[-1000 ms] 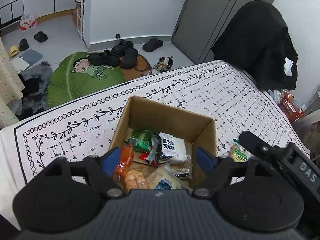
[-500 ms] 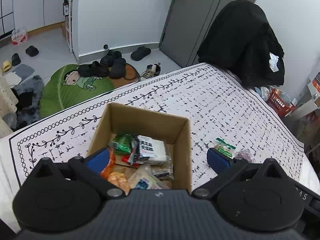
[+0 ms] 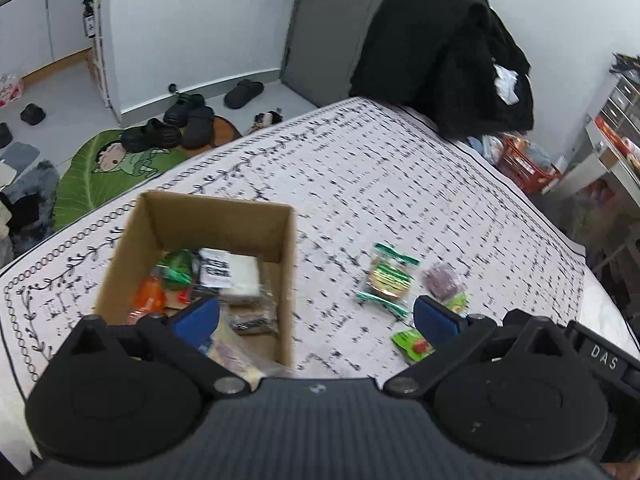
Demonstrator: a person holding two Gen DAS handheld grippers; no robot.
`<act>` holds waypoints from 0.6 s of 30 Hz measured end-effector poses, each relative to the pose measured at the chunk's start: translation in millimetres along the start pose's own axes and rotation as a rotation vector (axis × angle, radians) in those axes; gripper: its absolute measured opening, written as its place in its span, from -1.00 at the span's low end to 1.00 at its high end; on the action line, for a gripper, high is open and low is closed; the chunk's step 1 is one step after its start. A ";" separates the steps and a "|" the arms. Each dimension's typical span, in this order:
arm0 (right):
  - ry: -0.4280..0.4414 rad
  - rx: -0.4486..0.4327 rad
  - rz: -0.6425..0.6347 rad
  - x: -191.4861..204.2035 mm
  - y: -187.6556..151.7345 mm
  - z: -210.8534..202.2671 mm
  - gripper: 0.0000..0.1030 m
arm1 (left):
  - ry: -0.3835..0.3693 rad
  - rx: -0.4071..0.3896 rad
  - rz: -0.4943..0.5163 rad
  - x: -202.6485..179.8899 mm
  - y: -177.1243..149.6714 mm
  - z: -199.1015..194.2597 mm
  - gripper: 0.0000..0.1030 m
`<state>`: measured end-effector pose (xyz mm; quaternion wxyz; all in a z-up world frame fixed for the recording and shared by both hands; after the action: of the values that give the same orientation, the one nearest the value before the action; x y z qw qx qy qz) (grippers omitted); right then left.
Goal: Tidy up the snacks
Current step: 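Move both tools back toward the remaining snacks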
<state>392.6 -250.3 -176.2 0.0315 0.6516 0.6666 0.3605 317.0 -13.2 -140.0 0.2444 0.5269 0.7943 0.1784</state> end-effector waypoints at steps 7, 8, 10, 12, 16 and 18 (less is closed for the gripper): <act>-0.005 -0.006 0.040 -33.7 3.7 -4.0 0.94 | -0.035 -0.003 0.058 -34.6 -10.3 6.3 0.97; -0.002 -0.003 0.048 -37.0 3.8 -3.5 0.93 | -0.041 0.000 0.063 -38.9 -12.1 8.6 0.95; 0.003 0.000 0.057 -42.5 3.4 -3.3 0.89 | -0.051 0.001 0.068 -45.7 -15.4 12.4 0.95; 0.010 0.004 0.072 -48.5 3.4 -2.8 0.85 | -0.059 0.000 0.076 -51.9 -18.0 16.1 0.89; 0.025 0.019 0.117 -60.6 3.2 1.1 0.68 | -0.072 0.020 0.088 -64.5 -24.6 28.7 0.73; 0.033 0.029 0.139 -66.3 2.4 4.8 0.66 | -0.074 0.032 0.099 -70.5 -28.3 36.7 0.64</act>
<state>406.9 -307.6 -206.9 -0.0139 0.6906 0.6255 0.3627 339.9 -88.1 -171.2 0.2560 0.5758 0.7603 0.1577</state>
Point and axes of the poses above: each gripper's, at about its wrist camera, not at the fingertips, and z roughly the way its jaws point, x to its left, y to its top, the point moved 7 cm from there along z, roughly the way its jaws point, and after that the axes turned 4 degrees about x, right-handed, at the moved point
